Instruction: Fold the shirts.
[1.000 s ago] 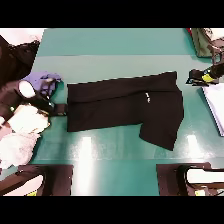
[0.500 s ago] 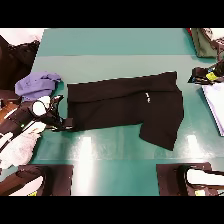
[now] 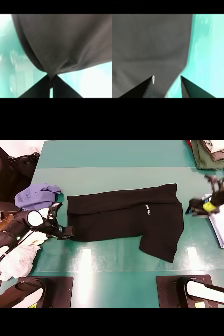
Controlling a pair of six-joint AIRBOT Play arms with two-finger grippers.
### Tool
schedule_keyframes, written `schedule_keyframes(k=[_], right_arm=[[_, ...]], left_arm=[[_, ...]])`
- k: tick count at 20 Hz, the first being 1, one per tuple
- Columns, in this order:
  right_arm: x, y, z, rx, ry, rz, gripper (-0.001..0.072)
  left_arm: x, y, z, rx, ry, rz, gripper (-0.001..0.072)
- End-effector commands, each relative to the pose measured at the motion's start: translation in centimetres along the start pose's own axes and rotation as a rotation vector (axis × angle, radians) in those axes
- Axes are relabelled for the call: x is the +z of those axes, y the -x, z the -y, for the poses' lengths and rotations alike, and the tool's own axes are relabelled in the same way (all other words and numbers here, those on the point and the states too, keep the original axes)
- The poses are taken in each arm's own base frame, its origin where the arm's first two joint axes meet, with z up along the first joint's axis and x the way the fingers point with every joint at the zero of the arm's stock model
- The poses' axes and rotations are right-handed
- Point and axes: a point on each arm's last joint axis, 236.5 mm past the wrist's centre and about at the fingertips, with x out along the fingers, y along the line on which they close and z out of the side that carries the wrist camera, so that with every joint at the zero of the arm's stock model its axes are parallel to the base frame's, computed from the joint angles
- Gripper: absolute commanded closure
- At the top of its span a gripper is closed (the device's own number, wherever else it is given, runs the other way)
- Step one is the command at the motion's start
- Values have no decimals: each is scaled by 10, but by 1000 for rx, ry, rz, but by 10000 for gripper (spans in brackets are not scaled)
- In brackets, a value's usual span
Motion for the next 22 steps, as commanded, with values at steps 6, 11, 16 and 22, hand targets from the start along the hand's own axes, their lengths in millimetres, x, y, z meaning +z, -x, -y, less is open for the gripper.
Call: schedule_keyframes(k=[6,11,16,22], right_arm=[[-109,-83,9,34,-72,-184,321],[-106,-95,-8,112,-115,-141,322],[-95,-99,-23,103,-47,-88,641],[-95,-61,-20,47,36,27,695]], left_arm=[[12,20,11,-22,-50,59,682],[8,20,11,-24,-49,44,681],[6,20,11,-22,-50,35,681],[12,54,20,-30,-99,113,683]])
